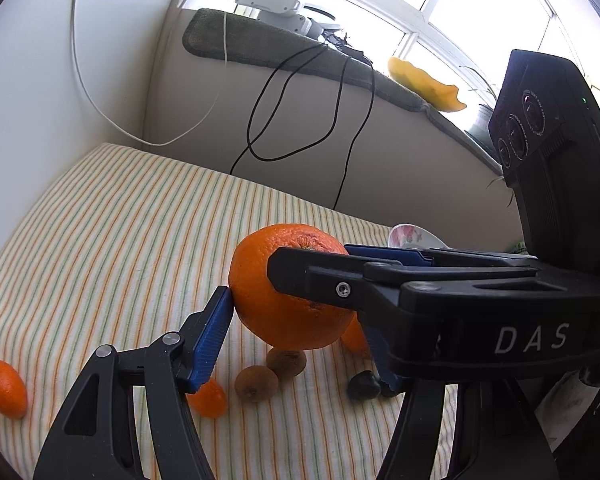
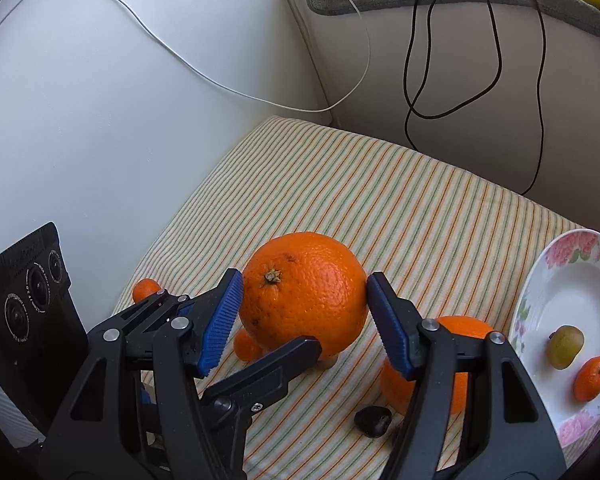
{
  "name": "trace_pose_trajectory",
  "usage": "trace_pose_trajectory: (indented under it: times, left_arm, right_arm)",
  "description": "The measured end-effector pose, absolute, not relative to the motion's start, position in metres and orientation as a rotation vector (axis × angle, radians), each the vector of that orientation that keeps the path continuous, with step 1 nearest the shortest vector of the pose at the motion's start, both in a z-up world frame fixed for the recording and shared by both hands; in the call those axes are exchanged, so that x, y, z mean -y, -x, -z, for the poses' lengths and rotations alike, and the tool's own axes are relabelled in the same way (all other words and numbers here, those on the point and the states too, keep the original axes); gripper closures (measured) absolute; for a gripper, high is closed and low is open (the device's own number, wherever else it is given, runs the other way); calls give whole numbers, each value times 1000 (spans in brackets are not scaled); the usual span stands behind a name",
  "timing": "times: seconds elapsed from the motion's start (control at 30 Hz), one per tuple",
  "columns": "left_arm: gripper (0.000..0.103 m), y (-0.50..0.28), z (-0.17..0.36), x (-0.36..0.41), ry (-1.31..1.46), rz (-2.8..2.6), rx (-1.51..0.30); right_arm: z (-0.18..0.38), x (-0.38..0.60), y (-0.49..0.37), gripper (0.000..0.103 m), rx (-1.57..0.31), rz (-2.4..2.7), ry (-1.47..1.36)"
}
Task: Organize fruits
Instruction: 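Lift the large orange with both tools and carry it over the plate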
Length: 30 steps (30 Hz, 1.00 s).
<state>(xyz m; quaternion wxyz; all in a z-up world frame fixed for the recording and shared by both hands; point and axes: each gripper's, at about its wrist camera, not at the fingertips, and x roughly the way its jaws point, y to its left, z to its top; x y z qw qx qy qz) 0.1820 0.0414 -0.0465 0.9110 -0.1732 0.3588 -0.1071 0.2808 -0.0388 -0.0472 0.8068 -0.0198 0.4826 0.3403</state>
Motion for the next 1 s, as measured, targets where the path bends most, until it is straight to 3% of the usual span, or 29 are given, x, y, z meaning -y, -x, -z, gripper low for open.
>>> trace_pose_trajectory:
  times: [0.37, 1.0]
  left_arm:
    - [40, -201, 28, 3, 276, 217, -689]
    - [40, -192, 16, 7, 298, 216, -639]
  right_arm:
    - [34, 97, -285, 36, -1030, -709, -86]
    - [12, 92, -278, 36, -975, -707, -54]
